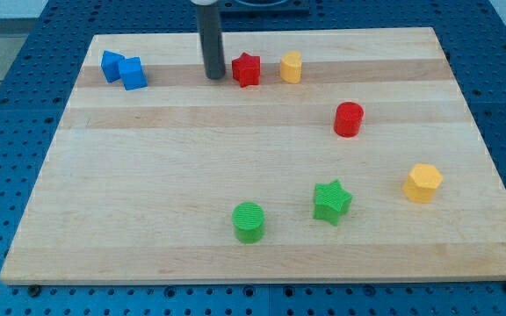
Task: Move the red star to the top left of the red circle
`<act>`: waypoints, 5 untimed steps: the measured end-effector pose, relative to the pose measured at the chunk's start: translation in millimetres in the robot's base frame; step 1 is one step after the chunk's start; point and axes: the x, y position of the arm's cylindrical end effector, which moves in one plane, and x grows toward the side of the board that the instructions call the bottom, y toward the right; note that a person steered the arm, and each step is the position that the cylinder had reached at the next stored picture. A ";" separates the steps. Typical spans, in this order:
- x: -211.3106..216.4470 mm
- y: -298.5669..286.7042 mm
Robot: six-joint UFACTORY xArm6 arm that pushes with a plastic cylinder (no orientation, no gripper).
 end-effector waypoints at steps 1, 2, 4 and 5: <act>-9.8 4.3; -7.4 43.8; 16.1 75.8; 49.4 80.0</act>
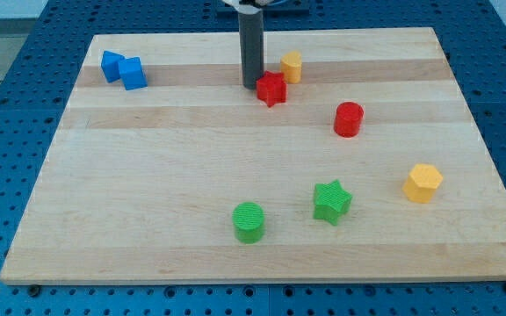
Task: Move the red star to the top left of the red circle
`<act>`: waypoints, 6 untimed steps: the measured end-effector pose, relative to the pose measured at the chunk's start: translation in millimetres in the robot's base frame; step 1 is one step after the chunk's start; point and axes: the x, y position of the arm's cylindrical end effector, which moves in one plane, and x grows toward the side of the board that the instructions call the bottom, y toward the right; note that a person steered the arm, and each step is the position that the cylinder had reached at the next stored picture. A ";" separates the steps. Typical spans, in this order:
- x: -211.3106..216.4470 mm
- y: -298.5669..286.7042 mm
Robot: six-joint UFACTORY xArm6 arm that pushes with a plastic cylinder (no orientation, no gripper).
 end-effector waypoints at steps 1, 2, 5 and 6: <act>28.7 21.8; 16.5 30.4; 25.0 58.0; 63.1 72.4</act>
